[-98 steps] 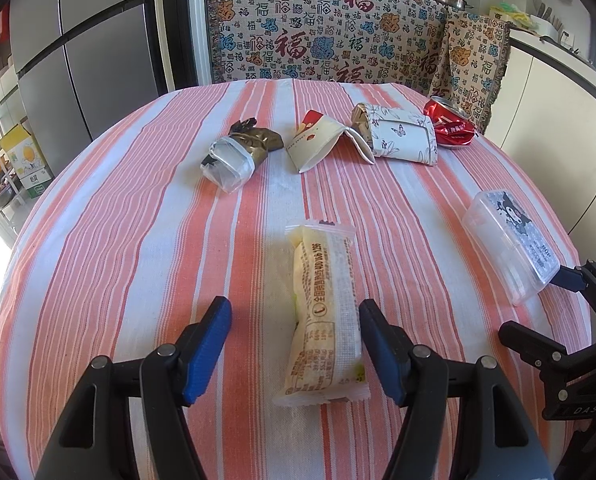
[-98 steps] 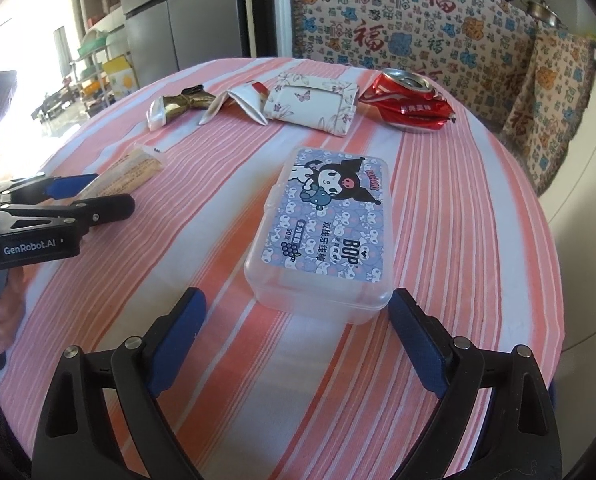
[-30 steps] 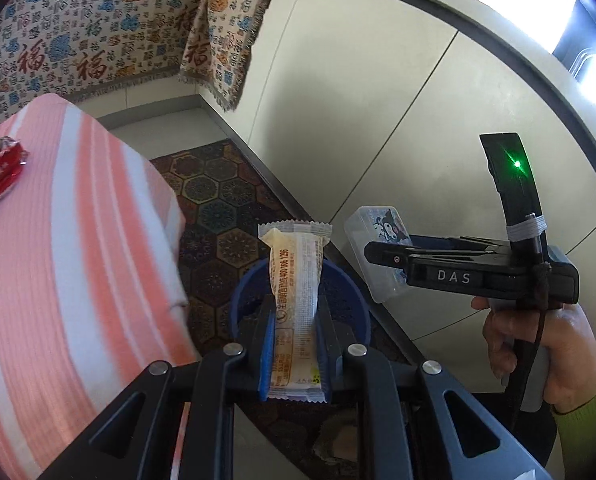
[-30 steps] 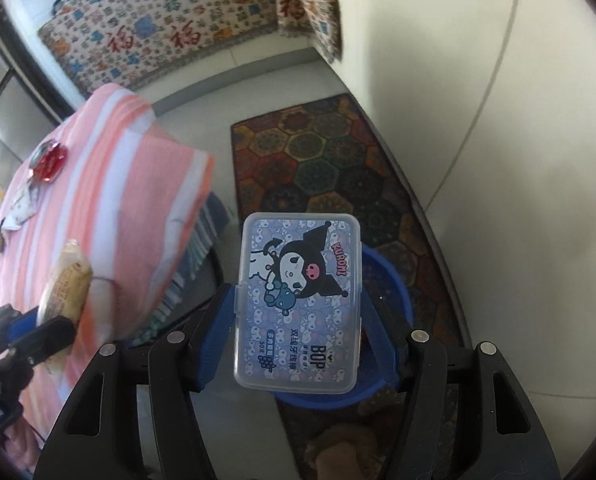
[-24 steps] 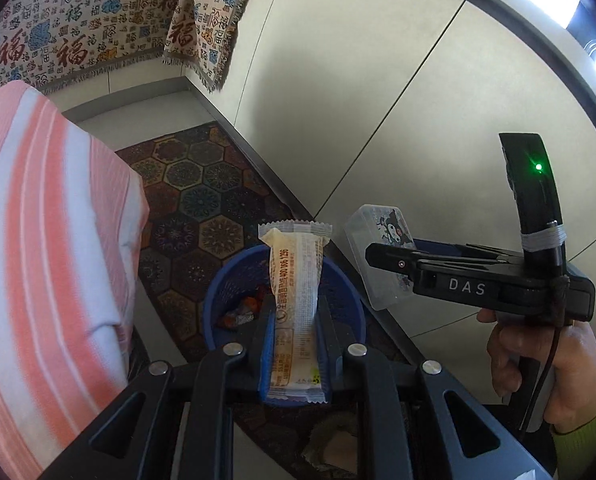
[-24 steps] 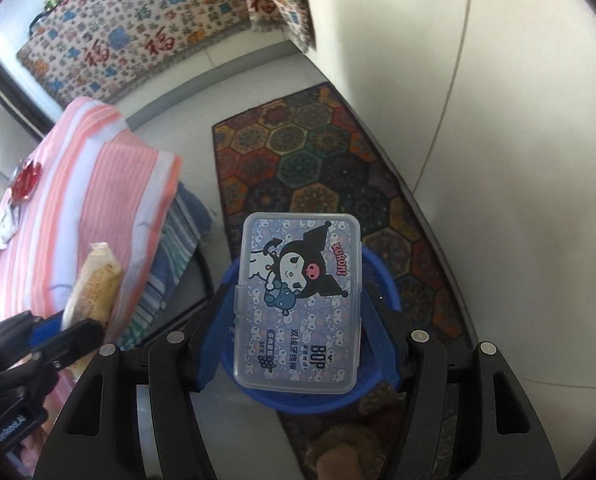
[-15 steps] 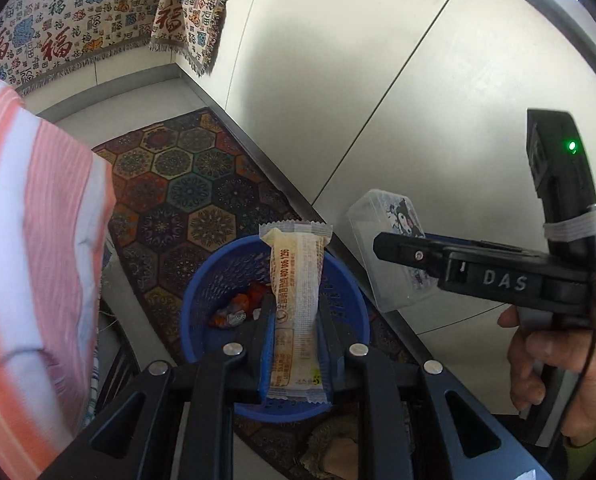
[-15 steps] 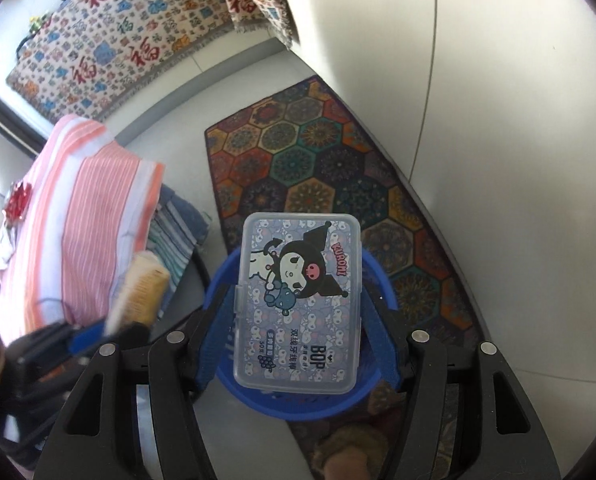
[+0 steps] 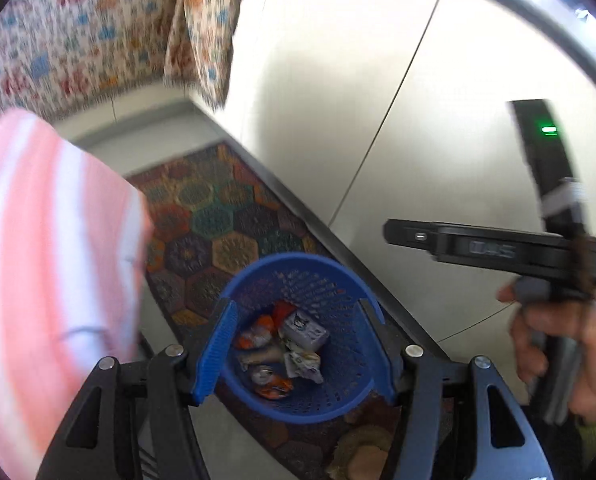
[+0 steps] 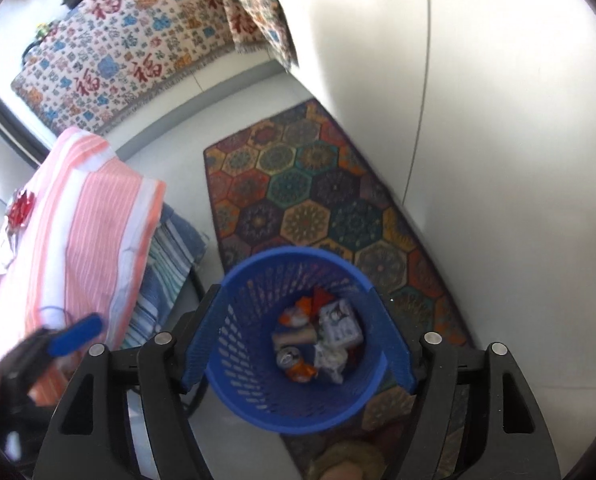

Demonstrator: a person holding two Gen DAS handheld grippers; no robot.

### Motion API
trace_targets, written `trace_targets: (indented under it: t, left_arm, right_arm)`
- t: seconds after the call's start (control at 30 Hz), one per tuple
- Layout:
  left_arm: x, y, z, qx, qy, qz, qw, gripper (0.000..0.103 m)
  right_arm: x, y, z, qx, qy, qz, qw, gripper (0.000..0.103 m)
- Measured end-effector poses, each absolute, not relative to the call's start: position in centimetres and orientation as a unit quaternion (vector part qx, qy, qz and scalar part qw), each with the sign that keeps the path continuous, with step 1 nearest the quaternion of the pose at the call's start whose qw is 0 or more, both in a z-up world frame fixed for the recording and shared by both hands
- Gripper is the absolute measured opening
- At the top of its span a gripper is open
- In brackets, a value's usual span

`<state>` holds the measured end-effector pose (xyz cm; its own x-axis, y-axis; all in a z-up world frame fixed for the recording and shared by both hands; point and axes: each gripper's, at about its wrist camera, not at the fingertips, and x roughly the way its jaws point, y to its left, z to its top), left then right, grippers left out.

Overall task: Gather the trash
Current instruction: 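Move both empty grippers back over the table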

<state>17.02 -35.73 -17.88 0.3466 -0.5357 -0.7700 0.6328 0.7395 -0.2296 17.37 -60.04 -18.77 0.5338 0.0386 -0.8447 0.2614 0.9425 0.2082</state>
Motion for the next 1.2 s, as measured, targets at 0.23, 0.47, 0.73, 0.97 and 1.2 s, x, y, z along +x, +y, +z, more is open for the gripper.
trace_targets:
  t: [0.23,0.47,0.73,0.97,1.2]
  left_arm:
    - [13.8,-25.8,-14.7,0.054,0.409,-0.314,0.855,0.062]
    - [13.2,-13.9,-13.8,0.056,0.426,-0.228,0.874,0.062]
    - [15.3,-1.3,-14.8,0.028,0.437,-0.124,0.89,0.062]
    - [17.1,5.8,-16.0,-0.003,0.444,-0.077,0.893,0.062]
    - [18.2,7.6,-16.3,0.012,0.442,-0.086,0.893,0.067]
  right_arm:
    - [16.7,-53.2,-15.9,0.06,0.424,-0.029,0.903,0.087]
    - [16.2,-42.4,-14.8,0.012,0.403,0.053,0.914,0.09]
    - [17.2,-27.2,-14.8,-0.02,0.412,0.167,0.895,0.092]
    - [20.4,-18.6,-17.2,-0.058,0.434,0.183,0.88,0.092]
    - [20.5,-16.7,-18.2,-0.073,0.44,0.171,0.879,0.101]
